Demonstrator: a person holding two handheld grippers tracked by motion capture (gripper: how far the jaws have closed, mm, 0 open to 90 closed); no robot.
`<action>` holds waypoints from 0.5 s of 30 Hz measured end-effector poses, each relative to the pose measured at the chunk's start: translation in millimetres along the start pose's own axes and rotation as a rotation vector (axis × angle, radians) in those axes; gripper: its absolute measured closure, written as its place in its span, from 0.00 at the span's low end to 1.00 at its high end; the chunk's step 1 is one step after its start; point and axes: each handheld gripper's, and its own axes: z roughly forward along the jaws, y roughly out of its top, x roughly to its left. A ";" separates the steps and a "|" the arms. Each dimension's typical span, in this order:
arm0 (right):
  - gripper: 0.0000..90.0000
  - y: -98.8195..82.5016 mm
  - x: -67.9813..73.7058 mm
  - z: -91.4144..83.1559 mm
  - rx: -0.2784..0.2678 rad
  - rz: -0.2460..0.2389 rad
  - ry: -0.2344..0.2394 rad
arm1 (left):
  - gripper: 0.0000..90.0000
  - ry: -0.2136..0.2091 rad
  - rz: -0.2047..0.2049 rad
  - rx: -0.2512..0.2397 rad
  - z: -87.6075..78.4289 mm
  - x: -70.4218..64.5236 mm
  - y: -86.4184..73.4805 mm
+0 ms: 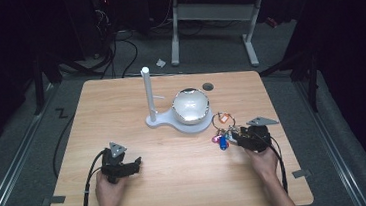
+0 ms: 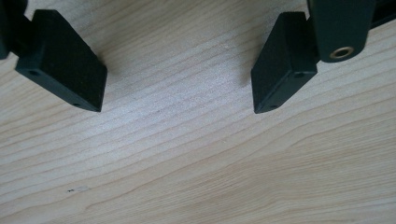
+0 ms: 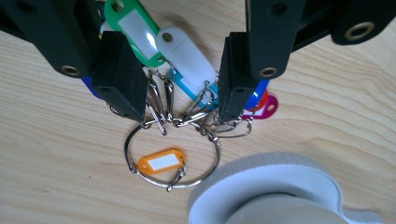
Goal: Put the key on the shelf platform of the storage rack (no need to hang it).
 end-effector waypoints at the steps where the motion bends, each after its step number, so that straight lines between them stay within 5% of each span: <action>1: 0.60 1.3 -0.7 1.7 0.004 -0.006 -0.004 | 0.21 0.000 0.000 0.000 0.0 0.0 0.0; 15: 0.64 14.2 -10.1 20.7 0.046 0.014 -0.016 | 0.21 0.000 -0.001 0.000 0.0 -0.1 0.0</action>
